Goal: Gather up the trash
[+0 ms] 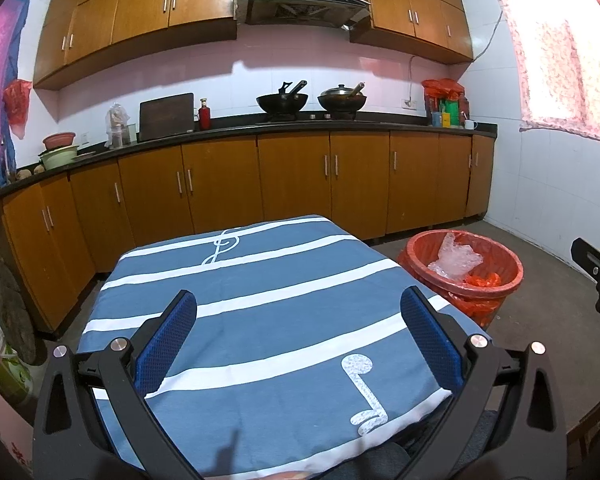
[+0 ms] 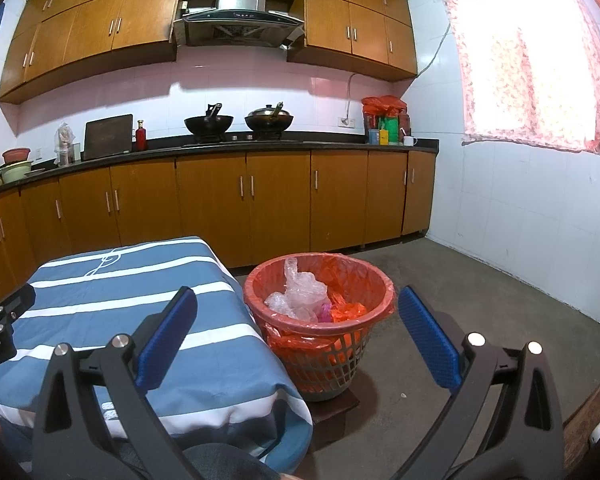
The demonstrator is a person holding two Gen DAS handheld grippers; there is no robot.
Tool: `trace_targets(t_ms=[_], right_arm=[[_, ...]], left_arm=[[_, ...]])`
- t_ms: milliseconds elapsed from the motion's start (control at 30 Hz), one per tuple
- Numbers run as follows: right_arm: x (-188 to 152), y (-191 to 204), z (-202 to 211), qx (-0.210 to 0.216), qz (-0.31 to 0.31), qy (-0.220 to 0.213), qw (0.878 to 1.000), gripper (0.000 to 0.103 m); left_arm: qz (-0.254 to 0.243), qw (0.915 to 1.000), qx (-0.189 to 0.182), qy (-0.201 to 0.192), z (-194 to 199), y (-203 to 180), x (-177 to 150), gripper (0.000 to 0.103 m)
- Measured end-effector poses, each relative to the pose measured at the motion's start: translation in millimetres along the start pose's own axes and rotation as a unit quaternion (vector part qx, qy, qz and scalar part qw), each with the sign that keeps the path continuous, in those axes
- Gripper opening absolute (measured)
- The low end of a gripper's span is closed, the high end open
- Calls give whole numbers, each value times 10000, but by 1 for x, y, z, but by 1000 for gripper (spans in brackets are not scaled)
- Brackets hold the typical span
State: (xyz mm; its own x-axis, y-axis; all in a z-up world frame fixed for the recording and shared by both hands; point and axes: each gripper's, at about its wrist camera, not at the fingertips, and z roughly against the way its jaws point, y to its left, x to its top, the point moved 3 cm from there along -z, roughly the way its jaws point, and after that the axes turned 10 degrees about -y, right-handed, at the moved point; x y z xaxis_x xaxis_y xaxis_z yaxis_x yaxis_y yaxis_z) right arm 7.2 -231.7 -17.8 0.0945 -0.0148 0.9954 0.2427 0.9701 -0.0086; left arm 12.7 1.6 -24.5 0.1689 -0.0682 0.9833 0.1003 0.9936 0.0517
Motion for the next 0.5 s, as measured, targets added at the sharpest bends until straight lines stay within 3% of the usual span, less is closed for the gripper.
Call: trace_targets(t_ms=[500], right_arm=[[0, -1, 0, -14, -4, 4, 10000, 99]], left_arm=[[-2, 10000, 8, -1, 0, 0, 1, 101]])
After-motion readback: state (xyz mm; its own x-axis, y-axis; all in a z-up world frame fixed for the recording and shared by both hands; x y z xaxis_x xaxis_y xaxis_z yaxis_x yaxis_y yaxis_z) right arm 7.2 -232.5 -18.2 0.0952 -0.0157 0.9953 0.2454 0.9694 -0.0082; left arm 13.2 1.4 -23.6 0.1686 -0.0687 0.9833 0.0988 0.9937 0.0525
